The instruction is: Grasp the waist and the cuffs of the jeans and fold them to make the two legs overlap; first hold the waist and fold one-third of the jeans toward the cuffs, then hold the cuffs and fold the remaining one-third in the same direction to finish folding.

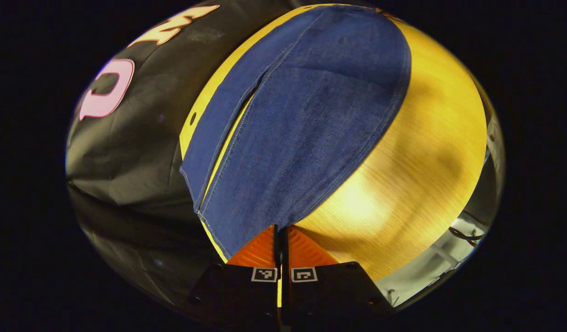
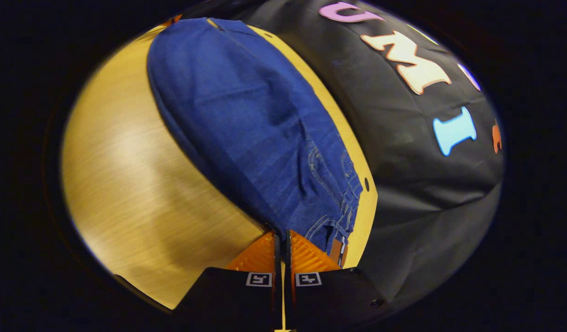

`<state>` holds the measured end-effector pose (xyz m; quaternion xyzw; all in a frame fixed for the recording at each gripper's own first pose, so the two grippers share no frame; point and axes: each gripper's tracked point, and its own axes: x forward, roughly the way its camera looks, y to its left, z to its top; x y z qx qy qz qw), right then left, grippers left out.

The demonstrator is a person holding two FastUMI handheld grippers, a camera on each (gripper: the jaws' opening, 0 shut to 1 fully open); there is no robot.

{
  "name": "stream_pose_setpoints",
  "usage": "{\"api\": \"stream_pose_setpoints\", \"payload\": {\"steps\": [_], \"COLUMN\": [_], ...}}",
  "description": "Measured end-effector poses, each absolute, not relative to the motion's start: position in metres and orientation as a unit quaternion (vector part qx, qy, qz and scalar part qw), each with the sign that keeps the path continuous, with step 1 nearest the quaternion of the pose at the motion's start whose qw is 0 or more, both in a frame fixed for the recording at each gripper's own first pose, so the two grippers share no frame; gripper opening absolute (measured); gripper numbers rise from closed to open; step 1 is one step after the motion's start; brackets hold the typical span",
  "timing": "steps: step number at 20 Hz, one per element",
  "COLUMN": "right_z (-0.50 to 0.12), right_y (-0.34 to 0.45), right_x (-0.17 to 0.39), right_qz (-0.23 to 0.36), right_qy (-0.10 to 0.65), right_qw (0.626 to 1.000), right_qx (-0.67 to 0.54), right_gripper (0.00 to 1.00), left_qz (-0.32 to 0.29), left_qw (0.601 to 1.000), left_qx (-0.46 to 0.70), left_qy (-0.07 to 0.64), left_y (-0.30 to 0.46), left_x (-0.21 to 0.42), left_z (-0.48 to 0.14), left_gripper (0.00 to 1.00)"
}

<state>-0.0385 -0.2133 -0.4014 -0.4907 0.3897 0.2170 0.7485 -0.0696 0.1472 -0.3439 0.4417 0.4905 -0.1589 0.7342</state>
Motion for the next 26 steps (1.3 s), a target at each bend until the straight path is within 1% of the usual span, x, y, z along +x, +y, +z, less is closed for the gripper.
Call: {"api": "stream_pose_setpoints", "payload": {"steps": [2, 4, 8, 11, 14, 18, 22, 26], "right_z": [-0.384, -0.365, -0.334, -0.308, -0.294, -0.297, -0.318, -0.359], "right_y": [-0.209, -0.206, -0.197, -0.192, -0.185, -0.172, -0.165, -0.158], "right_x": [-0.03, -0.016, 0.026, 0.064, 0.11, 0.162, 0.213, 0.25], "right_qz": [0.194, 0.171, 0.128, 0.085, 0.042, 0.008, 0.001, 0.007], "right_qy": [0.381, 0.37, 0.351, 0.322, 0.293, 0.277, 0.276, 0.291], "right_qw": [0.767, 0.789, 0.827, 0.861, 0.893, 0.92, 0.928, 0.928], "right_qx": [-0.477, -0.459, -0.421, -0.385, -0.34, -0.276, -0.251, -0.233], "right_gripper": [0.05, 0.04, 0.04, 0.04, 0.04, 0.02, 0.04, 0.04], "left_qz": [-0.132, -0.111, -0.086, -0.071, -0.043, -0.007, 0.014, 0.037], "left_qw": [0.761, 0.778, 0.793, 0.798, 0.815, 0.842, 0.853, 0.855], "left_qx": [0.407, 0.397, 0.398, 0.399, 0.378, 0.33, 0.297, 0.264], "left_qy": [0.487, 0.474, 0.454, 0.446, 0.437, 0.426, 0.429, 0.445], "left_y": [0.145, 0.142, 0.136, 0.142, 0.147, 0.143, 0.145, 0.148], "left_x": [-0.059, -0.042, -0.003, 0.038, 0.08, 0.13, 0.178, 0.21], "left_z": [-0.33, -0.311, -0.272, -0.26, -0.248, -0.242, -0.255, -0.282], "left_gripper": [0.0, 0.0, 0.0, 0.0, 0.0, 0.0, 0.0, 0.0]}}
